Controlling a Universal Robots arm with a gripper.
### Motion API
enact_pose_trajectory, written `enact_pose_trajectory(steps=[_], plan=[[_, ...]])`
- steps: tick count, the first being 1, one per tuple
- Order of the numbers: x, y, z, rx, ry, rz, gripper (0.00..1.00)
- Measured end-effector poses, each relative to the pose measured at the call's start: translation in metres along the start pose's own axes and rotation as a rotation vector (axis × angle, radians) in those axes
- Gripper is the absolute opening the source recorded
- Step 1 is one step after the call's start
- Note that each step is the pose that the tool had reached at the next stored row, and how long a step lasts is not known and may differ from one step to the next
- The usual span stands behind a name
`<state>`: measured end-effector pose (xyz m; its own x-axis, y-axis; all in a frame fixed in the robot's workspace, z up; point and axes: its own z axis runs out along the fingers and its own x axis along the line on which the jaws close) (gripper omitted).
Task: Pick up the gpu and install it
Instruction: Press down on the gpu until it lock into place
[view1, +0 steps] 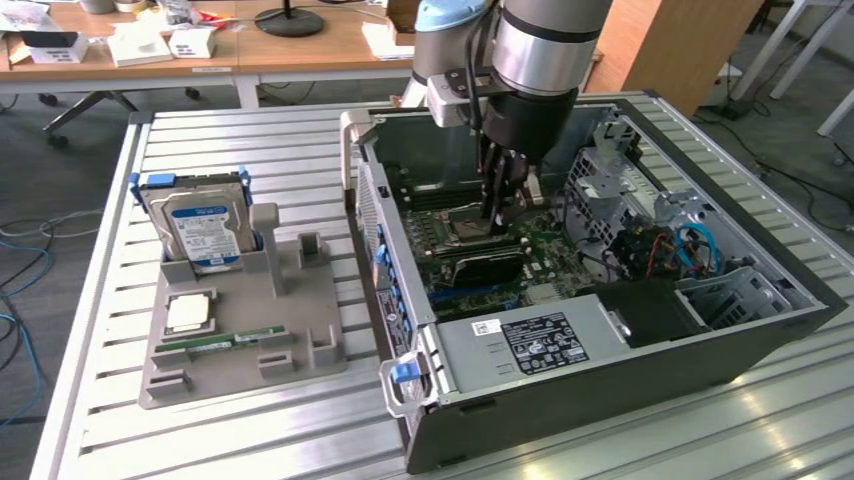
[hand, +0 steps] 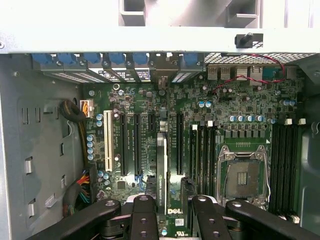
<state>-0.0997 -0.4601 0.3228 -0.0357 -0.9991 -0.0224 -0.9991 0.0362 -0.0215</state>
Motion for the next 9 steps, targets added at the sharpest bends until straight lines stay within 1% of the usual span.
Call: enact_pose_trajectory(steps=[2,3,6,7,8,9], plan=[[0.0,0.0,0.0,0.0,0.0001,0.0,0.33],[0.0,0.0,0.0,0.0,0.0,0.0,0.32],[0.0,0.0,0.0,0.0,0.0,0.0,0.14],[0.0,0.0,0.0,0.0,0.0,0.0,0.14],[0.0,0.0,0.0,0.0,0.0,0.0,0.11],[0.0,0.0,0.0,0.0,0.0,0.0,0.11]])
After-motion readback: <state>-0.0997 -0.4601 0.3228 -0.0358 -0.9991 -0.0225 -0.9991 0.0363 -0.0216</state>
